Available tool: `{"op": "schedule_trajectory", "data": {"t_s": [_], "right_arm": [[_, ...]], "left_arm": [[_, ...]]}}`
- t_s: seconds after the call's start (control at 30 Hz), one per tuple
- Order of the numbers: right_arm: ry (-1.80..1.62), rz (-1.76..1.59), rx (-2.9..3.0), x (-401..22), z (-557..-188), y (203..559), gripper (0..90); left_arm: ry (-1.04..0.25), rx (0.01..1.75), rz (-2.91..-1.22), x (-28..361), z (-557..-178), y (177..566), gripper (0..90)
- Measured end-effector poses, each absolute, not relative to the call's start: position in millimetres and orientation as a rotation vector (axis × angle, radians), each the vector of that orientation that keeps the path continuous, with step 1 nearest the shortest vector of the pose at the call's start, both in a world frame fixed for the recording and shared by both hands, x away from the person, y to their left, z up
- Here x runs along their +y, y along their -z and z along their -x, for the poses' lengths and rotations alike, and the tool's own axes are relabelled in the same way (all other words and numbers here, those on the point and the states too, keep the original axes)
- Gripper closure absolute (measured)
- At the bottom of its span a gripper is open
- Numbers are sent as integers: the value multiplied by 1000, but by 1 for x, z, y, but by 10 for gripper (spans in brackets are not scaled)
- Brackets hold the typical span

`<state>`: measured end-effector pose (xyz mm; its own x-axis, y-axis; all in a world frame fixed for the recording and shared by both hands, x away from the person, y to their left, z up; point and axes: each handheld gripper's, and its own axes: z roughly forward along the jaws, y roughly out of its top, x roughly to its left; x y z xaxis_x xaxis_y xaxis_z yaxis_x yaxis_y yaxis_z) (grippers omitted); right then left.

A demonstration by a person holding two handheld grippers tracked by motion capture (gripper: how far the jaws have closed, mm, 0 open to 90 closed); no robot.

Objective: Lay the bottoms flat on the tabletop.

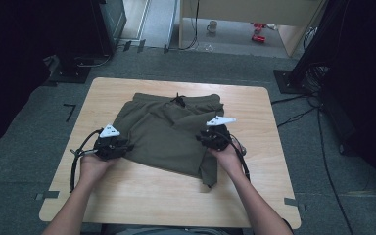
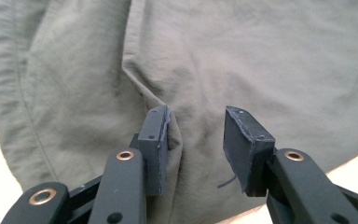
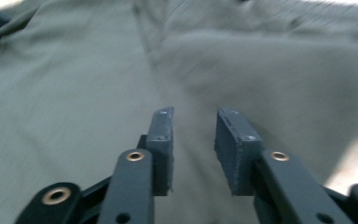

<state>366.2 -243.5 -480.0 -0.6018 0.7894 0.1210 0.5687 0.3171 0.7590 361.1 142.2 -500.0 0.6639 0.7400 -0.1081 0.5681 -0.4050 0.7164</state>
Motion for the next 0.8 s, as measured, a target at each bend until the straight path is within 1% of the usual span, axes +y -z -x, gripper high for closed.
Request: {"op": "schedule_trajectory", "data": {"t_s": [0.1, 0.17, 0.3, 0.43, 0.5, 0.53, 0.63, 0.8], "right_arm": [[-1154, -1220, 2343, -236, -353, 490, 630], [-1089, -1177, 2376, -232, -347, 499, 620], [-1088, -1227, 2369, -235, -348, 510, 623], [-1094, -1244, 2335, -242, -356, 515, 647], [-1085, -1227, 2308, -246, -361, 516, 680], [-1081, -1222, 2295, -249, -364, 517, 666], [-1084, -1256, 2281, -256, -376, 517, 669], [-1078, -1275, 2252, -266, -402, 518, 660]], "left_arm": [[-281, 1010, -2139, 141, -362, 505, 618], [-281, 1012, -2128, 141, -364, 507, 629], [-297, 1013, -2099, 139, -367, 510, 641], [-307, 1012, -2098, 133, -377, 511, 652], [-308, 1007, -2104, 129, -383, 510, 655], [-309, 1006, -2112, 126, -387, 510, 655], [-279, 1019, -2115, 122, -402, 508, 658], [-268, 1039, -2109, 110, -424, 508, 658]]}}
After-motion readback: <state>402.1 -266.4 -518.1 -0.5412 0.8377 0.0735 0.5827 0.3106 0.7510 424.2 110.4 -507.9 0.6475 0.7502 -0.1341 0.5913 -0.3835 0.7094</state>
